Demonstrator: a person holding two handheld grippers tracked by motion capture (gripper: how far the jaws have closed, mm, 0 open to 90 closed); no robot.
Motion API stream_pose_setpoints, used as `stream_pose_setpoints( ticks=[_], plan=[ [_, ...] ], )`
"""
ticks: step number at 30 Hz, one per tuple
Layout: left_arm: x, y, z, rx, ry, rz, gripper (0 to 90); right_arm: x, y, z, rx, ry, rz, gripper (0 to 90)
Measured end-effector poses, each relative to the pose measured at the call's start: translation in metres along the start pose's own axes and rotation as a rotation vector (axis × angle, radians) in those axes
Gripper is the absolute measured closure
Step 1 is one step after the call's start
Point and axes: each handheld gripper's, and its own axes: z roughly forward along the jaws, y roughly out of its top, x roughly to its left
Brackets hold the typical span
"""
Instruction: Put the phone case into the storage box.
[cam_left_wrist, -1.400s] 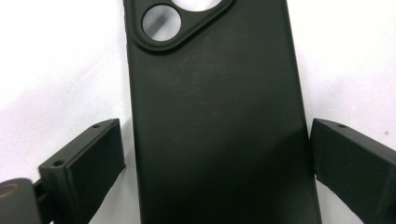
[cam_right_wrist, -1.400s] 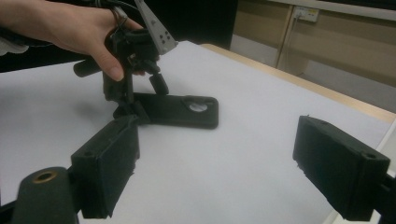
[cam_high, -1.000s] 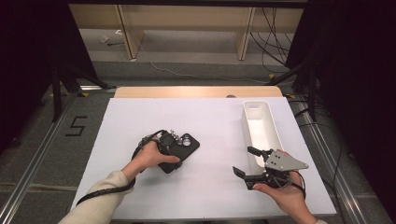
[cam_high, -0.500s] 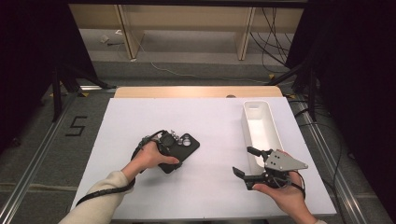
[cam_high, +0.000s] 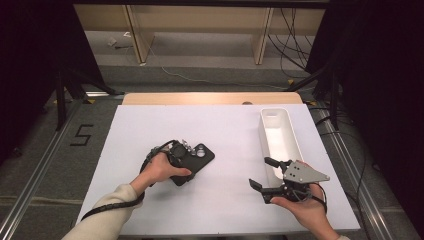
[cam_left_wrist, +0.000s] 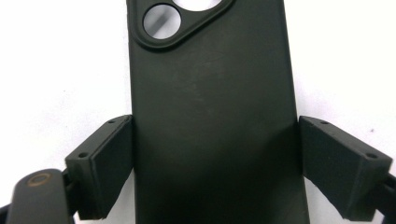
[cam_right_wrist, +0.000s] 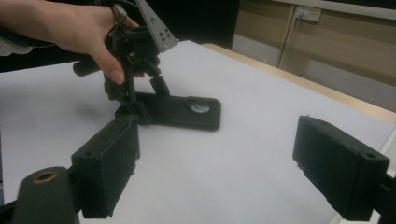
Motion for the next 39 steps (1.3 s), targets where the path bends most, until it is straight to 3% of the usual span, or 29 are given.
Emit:
stream_pose_setpoints(
  ticks=[25, 33, 39],
  plan=[
    [-0.001, -0.006, -0.003, -0.064, -0.022, -0.009, 15.9, -0.001, 0.0, 0.0, -0.003, 0.0, 0.001, 16.1],
    [-0.003, -0.005, -0.008, -0.104, -0.026, -0.013, 15.9, -0.001, 0.0, 0.0, -0.003, -0.002, 0.002, 16.1],
    [-0.006, -0.004, -0.015, -0.171, -0.024, -0.016, 15.9, -0.001, 0.0, 0.0, -0.004, -0.004, 0.001, 16.1]
  ],
)
